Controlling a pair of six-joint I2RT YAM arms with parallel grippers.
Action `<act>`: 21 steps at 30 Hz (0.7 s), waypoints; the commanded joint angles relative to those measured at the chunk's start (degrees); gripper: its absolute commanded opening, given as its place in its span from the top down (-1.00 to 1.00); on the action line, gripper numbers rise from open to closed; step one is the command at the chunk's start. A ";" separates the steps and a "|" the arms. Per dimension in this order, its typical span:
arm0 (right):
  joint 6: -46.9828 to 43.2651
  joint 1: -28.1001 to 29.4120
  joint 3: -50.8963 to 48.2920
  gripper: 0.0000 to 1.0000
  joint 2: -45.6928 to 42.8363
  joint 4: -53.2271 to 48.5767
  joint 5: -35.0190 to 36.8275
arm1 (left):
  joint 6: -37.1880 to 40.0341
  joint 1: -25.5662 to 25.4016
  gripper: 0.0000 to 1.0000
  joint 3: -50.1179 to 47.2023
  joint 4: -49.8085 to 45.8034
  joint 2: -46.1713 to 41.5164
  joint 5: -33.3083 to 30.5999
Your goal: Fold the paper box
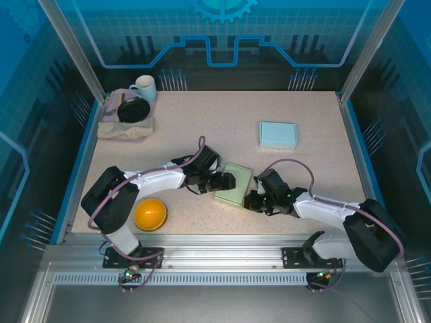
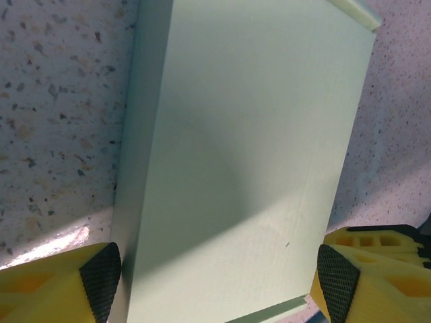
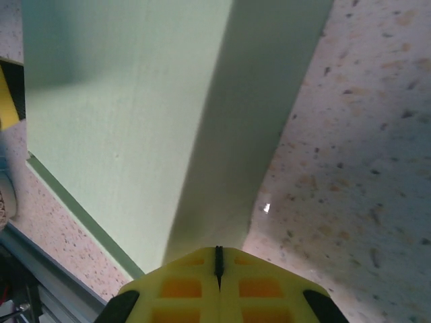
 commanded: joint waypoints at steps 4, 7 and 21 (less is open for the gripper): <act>4.78 1.05 -3.47 1.00 5.17 17.52 -2.48 | -5.46 -2.12 -0.60 -2.56 2.61 -0.06 -0.86; 9.07 2.18 -5.58 1.00 7.53 32.15 -6.86 | -9.21 -3.24 -0.59 -4.35 6.37 0.58 -0.20; 15.60 9.46 -4.21 1.00 8.66 41.92 -0.08 | -13.04 -4.09 -0.56 -1.34 9.55 2.15 -0.16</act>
